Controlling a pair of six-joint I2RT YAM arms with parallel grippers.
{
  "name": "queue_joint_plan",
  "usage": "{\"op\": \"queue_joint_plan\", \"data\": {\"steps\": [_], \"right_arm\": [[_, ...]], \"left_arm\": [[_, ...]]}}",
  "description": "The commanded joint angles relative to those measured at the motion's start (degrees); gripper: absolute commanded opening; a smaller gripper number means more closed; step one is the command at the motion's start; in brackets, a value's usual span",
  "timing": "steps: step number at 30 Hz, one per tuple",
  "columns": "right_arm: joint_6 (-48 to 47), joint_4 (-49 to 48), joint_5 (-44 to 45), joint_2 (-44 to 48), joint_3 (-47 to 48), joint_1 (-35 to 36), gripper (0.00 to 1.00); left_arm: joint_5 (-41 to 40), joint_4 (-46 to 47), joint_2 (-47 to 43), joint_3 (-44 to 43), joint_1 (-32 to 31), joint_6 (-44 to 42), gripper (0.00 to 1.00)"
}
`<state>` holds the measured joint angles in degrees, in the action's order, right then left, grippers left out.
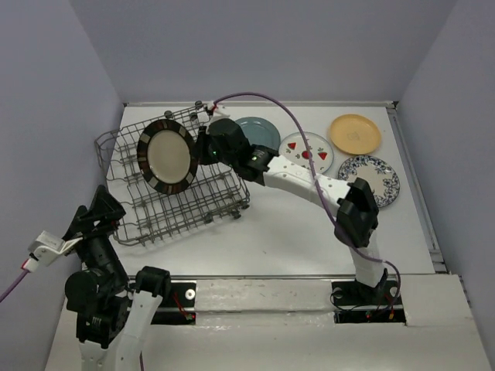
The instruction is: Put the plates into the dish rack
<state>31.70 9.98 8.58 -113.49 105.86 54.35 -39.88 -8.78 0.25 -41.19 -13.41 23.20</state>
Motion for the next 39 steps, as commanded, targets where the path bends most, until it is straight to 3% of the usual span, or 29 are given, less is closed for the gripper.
{"op": "queue_joint_plan", "data": {"steps": [1, 6, 16, 39], "right_arm": [[0.3, -7.1, 8.2, -5.2, 16.0, 2.1, 0.07], [-2.8, 0.3, 16.9, -14.7, 30.1, 5.1, 0.07], [-4.9, -0.3, 26.7, -23.1, 40.6, 8.9, 0.07], [-10.5, -3.4, 32.1, -29.9, 43.0, 11.2, 0.07]], "left_arm": [[-5.6, 2.2, -3.5, 1.2, -0.4, -0.4, 0.99], [-6.6, 1.1, -4.2, 1.6, -0.5, 0.7, 0.99], [-7.8, 1.0, -4.2, 1.6, -0.4, 1.1, 0.99], [-5.7, 1.4, -3.5, 2.1, -0.6, 0.9, 0.99]]}}
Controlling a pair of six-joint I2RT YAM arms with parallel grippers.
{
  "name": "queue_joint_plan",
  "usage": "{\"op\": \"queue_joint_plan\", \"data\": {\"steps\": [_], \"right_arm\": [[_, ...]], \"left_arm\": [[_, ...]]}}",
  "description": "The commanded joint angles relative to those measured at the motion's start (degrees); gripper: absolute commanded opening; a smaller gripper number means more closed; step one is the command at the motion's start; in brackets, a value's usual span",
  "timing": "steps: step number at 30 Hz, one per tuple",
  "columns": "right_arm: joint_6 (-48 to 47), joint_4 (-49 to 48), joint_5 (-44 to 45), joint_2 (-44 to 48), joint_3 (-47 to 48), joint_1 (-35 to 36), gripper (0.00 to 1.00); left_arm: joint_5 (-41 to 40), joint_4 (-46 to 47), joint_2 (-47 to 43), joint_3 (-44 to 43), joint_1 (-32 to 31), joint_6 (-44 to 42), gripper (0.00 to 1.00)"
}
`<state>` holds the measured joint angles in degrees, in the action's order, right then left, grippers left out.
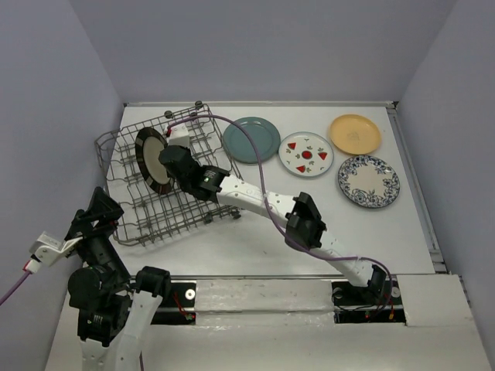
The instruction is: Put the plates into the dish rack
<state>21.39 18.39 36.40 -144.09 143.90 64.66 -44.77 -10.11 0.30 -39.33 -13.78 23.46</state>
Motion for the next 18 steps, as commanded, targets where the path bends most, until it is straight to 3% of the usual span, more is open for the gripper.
{"op": "queue_joint_plan", "data": {"steps": [1, 10, 14, 18], "right_arm": [[-0.4, -12.1, 4.6, 0.0, 4.9, 0.9, 0.07], [-8.0, -17.7, 8.3, -3.3, 5.2, 4.1, 0.07], [-11.2, -25.0, 7.9, -2.3, 1.1, 6.2, 0.07], [-12.3, -26.6, 7.0, -1.9, -1.3, 6.7, 0.07]], "left_arm": [[-0.7, 2.9, -3.5, 0.3, -0.2, 0.5, 0.99], [0.6, 3.4, -2.5, 0.7, -0.2, -0.1, 0.99], [2.5, 2.7, -0.7, 0.6, -0.2, -0.4, 0.99], [2.4, -1.8, 8.2, -2.7, -0.1, 0.1, 0.99]]}}
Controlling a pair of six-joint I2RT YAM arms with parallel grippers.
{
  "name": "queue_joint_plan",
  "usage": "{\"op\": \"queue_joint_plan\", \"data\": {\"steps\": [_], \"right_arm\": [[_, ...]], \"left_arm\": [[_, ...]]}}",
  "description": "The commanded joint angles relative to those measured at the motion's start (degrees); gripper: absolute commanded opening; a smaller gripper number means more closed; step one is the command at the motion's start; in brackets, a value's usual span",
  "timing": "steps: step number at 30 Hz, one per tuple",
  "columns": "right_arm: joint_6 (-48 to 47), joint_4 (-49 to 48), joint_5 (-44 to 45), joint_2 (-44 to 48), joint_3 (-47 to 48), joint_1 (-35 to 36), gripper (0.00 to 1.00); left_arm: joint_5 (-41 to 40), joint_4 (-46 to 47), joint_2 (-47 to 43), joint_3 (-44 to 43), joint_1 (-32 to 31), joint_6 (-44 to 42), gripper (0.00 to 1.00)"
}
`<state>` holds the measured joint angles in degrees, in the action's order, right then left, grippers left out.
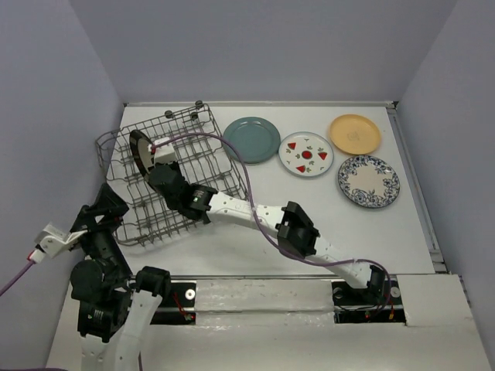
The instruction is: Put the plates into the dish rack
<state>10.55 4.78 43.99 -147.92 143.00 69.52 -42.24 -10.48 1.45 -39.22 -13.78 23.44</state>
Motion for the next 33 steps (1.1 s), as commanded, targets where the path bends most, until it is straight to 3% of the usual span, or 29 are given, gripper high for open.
{"op": "queue_joint_plan", "data": {"steps": [1, 7, 14, 15, 16, 17, 21, 23, 29, 33], "right_arm": [[-1.2, -13.6, -1.0, 2.8, -2.6, 2.4, 0.07], [-1.4, -20.1, -1.9, 6.7, -12.6, 2.9, 0.07], [0.4, -25.1, -3.9, 8.8, -18.1, 2.9, 0.07], [0.3, -25.9, -4.3, 9.0, -19.0, 2.9, 0.07], [0.2, -26.7, -4.8, 9.3, -19.8, 2.9, 0.07], [0.2, -27.6, -5.0, 9.7, -20.9, 2.9, 0.07], [-0.2, -29.8, -5.9, 11.1, -23.7, 2.9, 0.07], [-1.1, -31.2, -6.2, 12.0, -25.9, 2.9, 0.07], [-2.1, -32.8, -7.8, 12.6, -27.0, 2.9, 0.07], [-2.7, -33.0, -8.5, 12.4, -27.2, 2.9, 0.07]], "left_arm": [[-1.3, -3.6, 8.6, -4.4, -0.2, 0.8, 0.99], [-1.4, -8.5, 17.4, -10.0, -0.3, 3.4, 0.99], [-0.7, -10.9, 26.4, -15.8, -0.3, 6.0, 0.99], [-0.6, -10.6, 28.2, -16.1, -0.3, 5.8, 0.96], [0.1, -11.0, 29.6, -17.3, -0.3, 6.3, 0.85], [0.6, -11.7, 32.5, -18.3, -0.2, 6.7, 0.81], [3.7, -14.2, 39.0, -23.7, 0.9, 8.9, 0.8], [7.9, -15.0, 41.2, -26.7, 4.0, 9.3, 0.81], [33.6, -17.6, 52.0, -30.7, 27.8, 10.6, 0.79], [37.4, -16.9, 54.2, -29.6, 29.1, 12.4, 0.86]]}}
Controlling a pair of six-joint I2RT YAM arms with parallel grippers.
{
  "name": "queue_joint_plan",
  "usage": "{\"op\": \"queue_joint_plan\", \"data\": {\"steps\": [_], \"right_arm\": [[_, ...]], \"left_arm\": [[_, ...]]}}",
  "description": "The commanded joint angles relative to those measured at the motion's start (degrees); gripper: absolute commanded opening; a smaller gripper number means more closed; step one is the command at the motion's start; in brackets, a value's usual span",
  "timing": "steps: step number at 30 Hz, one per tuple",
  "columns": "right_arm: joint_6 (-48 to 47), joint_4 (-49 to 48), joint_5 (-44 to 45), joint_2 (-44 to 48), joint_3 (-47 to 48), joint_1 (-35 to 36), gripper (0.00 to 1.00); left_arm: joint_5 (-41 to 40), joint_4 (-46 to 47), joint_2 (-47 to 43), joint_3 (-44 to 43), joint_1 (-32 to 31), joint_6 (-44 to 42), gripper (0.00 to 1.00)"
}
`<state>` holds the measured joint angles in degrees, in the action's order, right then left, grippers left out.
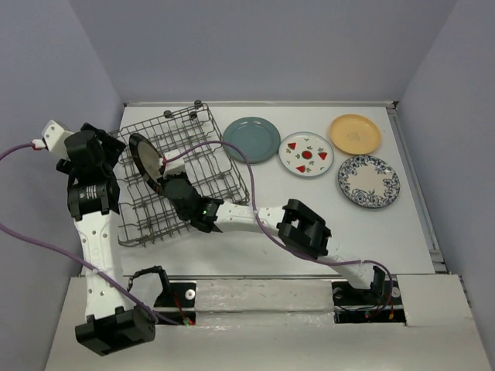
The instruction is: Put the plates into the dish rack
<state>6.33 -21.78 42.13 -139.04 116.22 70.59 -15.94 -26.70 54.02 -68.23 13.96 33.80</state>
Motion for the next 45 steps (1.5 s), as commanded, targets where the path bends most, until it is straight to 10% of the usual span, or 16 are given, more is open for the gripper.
{"op": "queue_joint_plan", "data": {"steps": [1, 33, 45], "right_arm": [[1.3, -6.4, -7.0, 3.6, -0.6, 1.8, 0.07], [-13.4, -17.9, -12.2, 3.1, -9.1, 1.8, 0.07], [-16.7, -19.7, -11.8, 3.3, -10.7, 1.8, 0.07]], "left_arm": [[12.9, 0.6, 1.9, 0.2, 1.6, 2.4, 0.86], [27.6, 7.2, 14.8, 2.4, 1.3, -0.1, 0.84], [26.8, 9.9, 15.9, 3.2, 1.2, 1.0, 0.42]]}}
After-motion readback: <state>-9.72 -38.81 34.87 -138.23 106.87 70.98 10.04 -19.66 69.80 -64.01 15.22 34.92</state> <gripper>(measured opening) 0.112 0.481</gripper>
